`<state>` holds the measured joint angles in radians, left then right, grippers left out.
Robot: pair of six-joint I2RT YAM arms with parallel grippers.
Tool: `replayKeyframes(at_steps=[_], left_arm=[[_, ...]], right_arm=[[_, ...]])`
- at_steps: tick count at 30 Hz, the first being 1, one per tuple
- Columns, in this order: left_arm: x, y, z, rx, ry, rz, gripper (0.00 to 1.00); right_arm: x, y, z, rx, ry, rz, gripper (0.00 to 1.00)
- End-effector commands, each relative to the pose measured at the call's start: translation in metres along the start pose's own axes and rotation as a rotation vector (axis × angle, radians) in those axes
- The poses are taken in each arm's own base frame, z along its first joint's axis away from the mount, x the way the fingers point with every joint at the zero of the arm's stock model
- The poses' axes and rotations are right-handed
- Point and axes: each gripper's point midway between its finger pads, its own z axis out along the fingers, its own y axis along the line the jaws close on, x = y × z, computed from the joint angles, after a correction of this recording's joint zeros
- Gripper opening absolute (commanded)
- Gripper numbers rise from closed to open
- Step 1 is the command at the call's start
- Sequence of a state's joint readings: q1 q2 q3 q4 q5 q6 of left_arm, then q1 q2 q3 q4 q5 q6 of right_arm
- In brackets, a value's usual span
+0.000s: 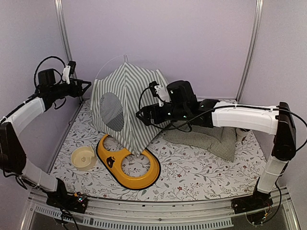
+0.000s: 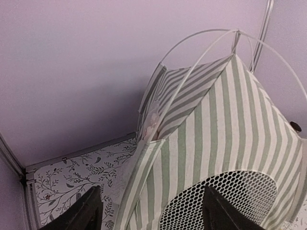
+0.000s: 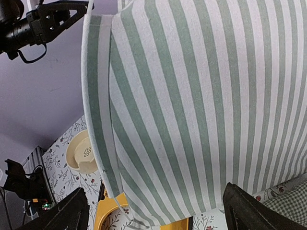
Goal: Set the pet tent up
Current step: Pick up the tent from the corner of the board.
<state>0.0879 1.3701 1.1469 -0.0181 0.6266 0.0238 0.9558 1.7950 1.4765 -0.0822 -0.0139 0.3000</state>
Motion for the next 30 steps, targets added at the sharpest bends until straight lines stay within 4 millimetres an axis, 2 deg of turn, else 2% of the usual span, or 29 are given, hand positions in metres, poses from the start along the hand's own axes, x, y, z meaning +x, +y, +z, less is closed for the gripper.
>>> replayKeyframes(at_steps=[1, 8, 17, 19, 20, 23, 25, 26, 30], left_arm=[[-0.001, 0.002, 0.015, 0.067, 0.016, 0.040, 0.71], [0.012, 0.004, 0.044, 0.161, 0.104, 0.024, 0.70], [0.036, -0.012, 0.071, 0.212, 0.193, 0.036, 0.63], [0.040, -0.014, 0.075, 0.218, 0.202, 0.024, 0.57], [0.040, -0.015, 0.077, 0.215, 0.205, 0.019, 0.49], [0.031, -0.020, 0.071, 0.188, 0.181, 0.020, 0.17], [0.021, -0.028, 0.061, 0.175, 0.141, 0.032, 0.03], [0.015, -0.033, 0.055, 0.170, 0.119, 0.038, 0.00], [-0.009, -0.050, 0.028, 0.138, 0.033, 0.058, 0.00]], right_arm=[[-0.016, 0.010, -0.028, -0.026, -0.052, -0.035, 0.99], [-0.020, 0.008, -0.047, -0.017, -0.075, -0.049, 0.99], [-0.026, 0.005, -0.061, 0.010, -0.100, -0.069, 0.99], [-0.026, 0.004, -0.063, 0.015, -0.104, -0.073, 0.99], [-0.027, 0.004, -0.064, 0.015, -0.106, -0.075, 0.99], [-0.029, 0.004, -0.068, 0.017, -0.113, -0.078, 0.99], [-0.030, 0.004, -0.071, 0.020, -0.119, -0.079, 0.99], [-0.031, 0.003, -0.072, 0.022, -0.122, -0.079, 0.99], [-0.036, 0.001, -0.076, 0.033, -0.136, -0.087, 0.99]])
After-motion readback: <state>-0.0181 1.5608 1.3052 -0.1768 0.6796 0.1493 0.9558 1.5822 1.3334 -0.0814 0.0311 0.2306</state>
